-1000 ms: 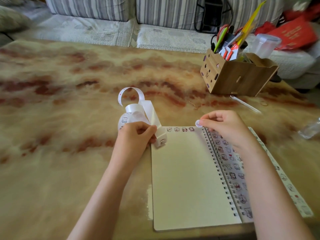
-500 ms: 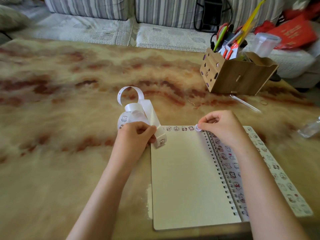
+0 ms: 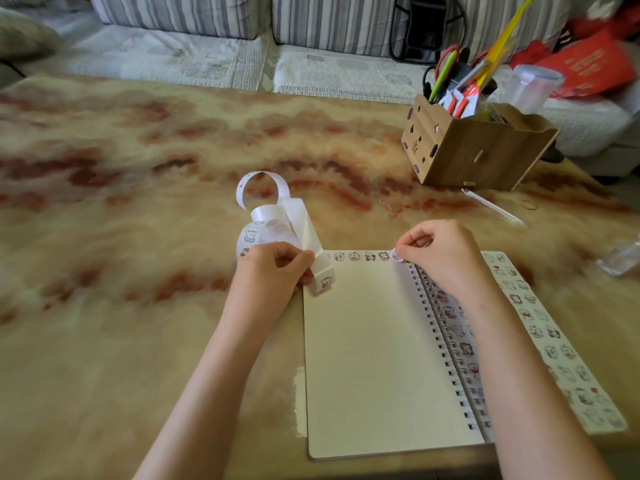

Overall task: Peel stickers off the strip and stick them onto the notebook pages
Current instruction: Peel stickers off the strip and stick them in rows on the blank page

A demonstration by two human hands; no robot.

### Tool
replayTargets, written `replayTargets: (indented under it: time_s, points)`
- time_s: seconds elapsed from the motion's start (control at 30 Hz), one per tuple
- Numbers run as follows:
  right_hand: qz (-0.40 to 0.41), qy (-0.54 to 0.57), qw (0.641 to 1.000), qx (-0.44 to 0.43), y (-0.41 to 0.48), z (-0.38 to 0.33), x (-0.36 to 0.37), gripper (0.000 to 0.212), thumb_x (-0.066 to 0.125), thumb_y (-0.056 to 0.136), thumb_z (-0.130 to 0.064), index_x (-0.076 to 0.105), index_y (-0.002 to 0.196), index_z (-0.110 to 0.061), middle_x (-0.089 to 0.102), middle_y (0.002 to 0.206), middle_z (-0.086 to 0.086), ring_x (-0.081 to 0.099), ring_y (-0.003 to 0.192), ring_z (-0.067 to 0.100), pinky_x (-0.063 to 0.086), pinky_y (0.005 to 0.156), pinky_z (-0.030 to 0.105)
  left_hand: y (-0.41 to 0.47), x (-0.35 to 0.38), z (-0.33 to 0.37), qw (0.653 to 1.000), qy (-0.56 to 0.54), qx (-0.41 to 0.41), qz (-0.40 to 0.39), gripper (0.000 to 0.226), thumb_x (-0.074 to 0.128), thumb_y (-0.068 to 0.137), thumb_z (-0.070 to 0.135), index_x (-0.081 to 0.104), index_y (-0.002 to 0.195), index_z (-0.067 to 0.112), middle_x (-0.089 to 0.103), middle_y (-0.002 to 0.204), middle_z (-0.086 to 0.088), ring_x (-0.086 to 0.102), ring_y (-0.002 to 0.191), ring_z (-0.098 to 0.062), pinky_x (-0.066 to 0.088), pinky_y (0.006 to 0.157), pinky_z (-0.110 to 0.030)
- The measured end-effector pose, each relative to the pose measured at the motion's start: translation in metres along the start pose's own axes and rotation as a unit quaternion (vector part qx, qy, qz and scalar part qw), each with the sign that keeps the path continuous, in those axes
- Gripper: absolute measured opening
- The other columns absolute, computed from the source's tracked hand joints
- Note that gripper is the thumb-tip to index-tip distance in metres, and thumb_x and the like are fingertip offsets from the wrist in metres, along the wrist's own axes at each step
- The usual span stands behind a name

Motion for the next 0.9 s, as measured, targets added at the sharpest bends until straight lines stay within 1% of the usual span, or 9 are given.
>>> replayTargets:
  time_s: [0.13,0.23,0.3,0.47,0.57,0.67,0.8,0.83,0.9]
  points:
    - [0.018,-0.036,0.999,0.003,0.0,0.0,0.001,0.012,0.071,0.077,-0.012,0.069,0.07,-0.021,0.064,0.068,-0.009,0.056,0.065,0.008,0.047,0.065,0.03,-0.001,0.0,0.002,1.0,0.001,-0.002,-0.002,0.02,0.059,0.09,0.027,0.071,0.076,0.017,0.071,0.067,0.012,0.067,0.079,-0.024,0.052,0.077,-0.03]
    - [0.025,-0.082,0.996,-0.007,-0.001,-0.003,0.002,0.01,0.068,0.08,-0.014,0.067,0.073,-0.022,0.063,0.071,-0.011,0.057,0.067,0.007,0.041,0.056,0.023,-0.002,0.0,0.002,1.0,0.0,-0.003,-0.002,0.02,0.059,0.09,0.027,0.071,0.077,0.017,0.071,0.067,0.012,0.067,0.082,-0.025,0.052,0.08,-0.033]
    - [0.028,-0.099,0.995,-0.011,-0.002,-0.004,0.002,0.01,0.067,0.081,-0.015,0.067,0.075,-0.023,0.062,0.072,-0.012,0.056,0.068,0.007,0.039,0.054,0.021,-0.002,0.0,0.002,1.0,0.002,-0.004,-0.001,0.02,0.059,0.09,0.027,0.07,0.077,0.018,0.071,0.067,0.012,0.067,0.082,-0.025,0.052,0.079,-0.032]
    - [0.036,-0.118,0.992,-0.016,-0.003,-0.005,0.003,0.009,0.066,0.083,-0.017,0.067,0.078,-0.023,0.061,0.073,-0.012,0.057,0.072,0.01,0.041,0.056,0.022,-0.002,0.0,0.003,1.0,0.003,-0.001,-0.001,0.02,0.059,0.09,0.027,0.071,0.077,0.017,0.071,0.066,0.011,0.067,0.082,-0.025,0.052,0.081,-0.035]
    - [0.04,-0.115,0.992,-0.018,-0.001,-0.001,0.002,0.007,0.071,0.081,-0.019,0.067,0.076,-0.023,0.053,0.073,-0.011,0.052,0.07,0.01,0.036,0.054,0.022,-0.002,0.0,0.002,1.0,0.001,0.0,-0.001,0.02,0.059,0.09,0.026,0.071,0.078,0.016,0.071,0.067,0.01,0.067,0.082,-0.025,0.052,0.081,-0.035]
    - [0.033,-0.082,0.996,-0.011,0.001,0.005,0.002,0.009,0.076,0.078,-0.021,0.067,0.08,-0.023,0.049,0.082,-0.007,0.05,0.074,0.008,0.034,0.057,0.023,0.0,0.001,0.001,1.0,0.004,-0.001,-0.001,0.019,0.059,0.09,0.027,0.07,0.077,0.019,0.071,0.068,0.011,0.065,0.07,-0.015,0.051,0.08,-0.031]
    - [0.005,-0.025,0.999,0.021,0.002,0.013,0.003,0.024,0.075,0.079,-0.021,0.059,0.096,-0.026,0.057,0.084,-0.002,0.053,0.074,0.011,0.036,0.059,0.024,0.0,0.001,-0.001,1.0,0.015,-0.001,-0.001,0.02,0.059,0.09,0.029,0.069,0.076,0.019,0.07,0.068,0.012,0.06,0.064,-0.005,0.045,0.067,-0.019]
    - [0.0,-0.019,1.0,0.024,0.002,0.014,0.004,0.021,0.074,0.08,-0.02,0.062,0.096,-0.025,0.059,0.084,-0.003,0.054,0.075,0.01,0.038,0.06,0.023,0.0,0.001,-0.001,1.0,0.016,-0.001,-0.001,0.02,0.058,0.09,0.029,0.069,0.076,0.02,0.07,0.068,0.012,0.06,0.063,-0.003,0.044,0.065,-0.018]
    - [0.002,-0.017,1.0,0.021,0.003,0.014,0.006,0.007,0.071,0.082,-0.017,0.069,0.088,-0.02,0.063,0.082,-0.004,0.057,0.077,0.01,0.039,0.06,0.018,0.0,0.001,-0.001,1.0,0.015,-0.002,-0.001,0.02,0.058,0.09,0.028,0.069,0.076,0.021,0.07,0.068,0.013,0.06,0.063,-0.003,0.044,0.066,-0.018]
Point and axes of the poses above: each hand's wrist, its own y-axis towards the middle knuckle, its own x-axis out of the palm, z = x × y, the point moved 7 cm from there along y, towards the middle knuckle
